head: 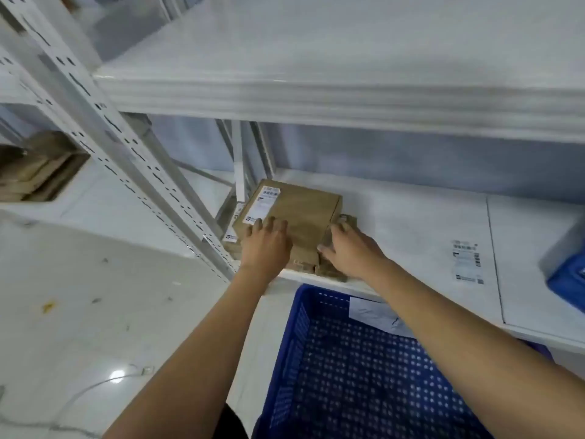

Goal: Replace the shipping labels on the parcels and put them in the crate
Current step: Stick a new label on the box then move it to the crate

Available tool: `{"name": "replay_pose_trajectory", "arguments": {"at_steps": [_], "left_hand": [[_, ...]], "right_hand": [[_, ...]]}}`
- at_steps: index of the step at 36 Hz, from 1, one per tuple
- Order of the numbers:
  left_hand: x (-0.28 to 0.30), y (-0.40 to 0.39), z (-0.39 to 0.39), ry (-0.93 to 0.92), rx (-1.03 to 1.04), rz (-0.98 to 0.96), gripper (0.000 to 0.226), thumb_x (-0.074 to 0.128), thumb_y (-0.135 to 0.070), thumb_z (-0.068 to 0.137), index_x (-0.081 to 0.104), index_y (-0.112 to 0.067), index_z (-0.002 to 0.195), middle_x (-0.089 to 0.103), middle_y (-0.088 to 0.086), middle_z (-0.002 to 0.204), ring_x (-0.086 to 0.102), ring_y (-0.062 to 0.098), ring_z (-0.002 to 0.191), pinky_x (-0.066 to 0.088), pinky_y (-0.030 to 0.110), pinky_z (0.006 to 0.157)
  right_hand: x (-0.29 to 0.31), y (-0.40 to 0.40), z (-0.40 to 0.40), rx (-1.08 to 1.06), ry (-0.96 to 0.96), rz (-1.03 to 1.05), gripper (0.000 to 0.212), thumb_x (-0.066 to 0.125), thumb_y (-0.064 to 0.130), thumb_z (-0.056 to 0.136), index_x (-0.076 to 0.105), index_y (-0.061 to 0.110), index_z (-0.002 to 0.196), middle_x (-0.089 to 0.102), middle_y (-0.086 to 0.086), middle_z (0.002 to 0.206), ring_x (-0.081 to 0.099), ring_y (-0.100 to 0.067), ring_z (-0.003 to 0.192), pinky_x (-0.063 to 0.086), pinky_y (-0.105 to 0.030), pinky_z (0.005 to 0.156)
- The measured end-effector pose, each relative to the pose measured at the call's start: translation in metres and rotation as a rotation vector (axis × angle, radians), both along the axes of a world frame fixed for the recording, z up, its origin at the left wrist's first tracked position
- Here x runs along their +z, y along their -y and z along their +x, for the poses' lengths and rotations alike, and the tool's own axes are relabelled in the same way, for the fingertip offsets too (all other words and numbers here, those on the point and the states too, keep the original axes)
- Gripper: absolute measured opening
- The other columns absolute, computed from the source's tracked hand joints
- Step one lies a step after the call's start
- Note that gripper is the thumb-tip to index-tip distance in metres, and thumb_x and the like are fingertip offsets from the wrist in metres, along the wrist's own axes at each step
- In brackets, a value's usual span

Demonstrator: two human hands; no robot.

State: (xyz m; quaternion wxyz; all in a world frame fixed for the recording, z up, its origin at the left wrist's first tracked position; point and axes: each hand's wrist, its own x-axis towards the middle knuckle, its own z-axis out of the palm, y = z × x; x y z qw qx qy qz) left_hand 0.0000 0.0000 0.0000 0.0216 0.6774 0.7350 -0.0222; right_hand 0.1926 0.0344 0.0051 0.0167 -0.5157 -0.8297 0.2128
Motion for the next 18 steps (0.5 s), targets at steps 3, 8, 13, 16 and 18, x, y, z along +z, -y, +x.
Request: {"name": "replay_pose_trajectory", "arguments": {"at_steps": [3,8,13,16,18], "left_hand": [[-0.015,-0.021,-0.014,-0.037,0.049,0.021,0.052,0.042,-0.035,0.103,0.037,-0.021,0.152,0.037,0.017,0.156,0.037,0.041,0.14,0.031,0.053,0.115],[-0.042,-0.045,-0.027,0.003,0.163,0.005,0.053,0.039,-0.039,0.105,0.03,-0.018,0.153,0.027,0.029,0.157,0.029,0.047,0.144,0.024,0.058,0.117],[-0.056,-0.046,-0.032,0.076,0.301,0.004,0.073,0.033,-0.064,0.101,0.026,-0.017,0.156,0.026,0.035,0.155,0.028,0.051,0.143,0.021,0.062,0.117],[-0.047,-0.047,-0.039,0.234,0.422,-0.021,0.099,0.045,-0.078,0.09,0.014,-0.015,0.161,0.015,0.032,0.162,0.019,0.049,0.149,0.016,0.062,0.119],[-0.039,-0.045,-0.041,0.329,0.467,-0.007,0.108,0.055,-0.079,0.083,0.017,-0.013,0.159,0.026,0.031,0.157,0.026,0.048,0.146,0.024,0.058,0.117]], "right_hand": [[-0.021,-0.009,-0.012,-0.099,0.003,0.055,0.072,0.04,0.055,0.102,0.024,0.005,0.151,0.034,-0.017,0.154,0.051,-0.034,0.127,0.053,-0.046,0.092],[-0.059,-0.014,-0.027,-0.222,-0.075,0.071,0.085,0.04,0.061,0.099,0.012,0.003,0.154,0.046,-0.021,0.143,0.058,-0.035,0.115,0.056,-0.047,0.087],[-0.075,-0.005,-0.037,-0.364,-0.269,-0.056,0.075,0.042,0.057,0.099,0.029,0.003,0.15,0.055,-0.016,0.133,0.056,-0.033,0.118,0.05,-0.047,0.098],[-0.076,-0.005,-0.042,-0.415,-0.311,-0.091,0.067,0.043,0.057,0.098,0.042,0.005,0.141,0.058,-0.013,0.13,0.056,-0.031,0.117,0.047,-0.047,0.101],[-0.072,-0.005,-0.046,-0.44,-0.33,-0.099,0.068,0.044,0.061,0.093,0.049,0.007,0.134,0.061,-0.011,0.125,0.058,-0.031,0.113,0.049,-0.047,0.1]]}}
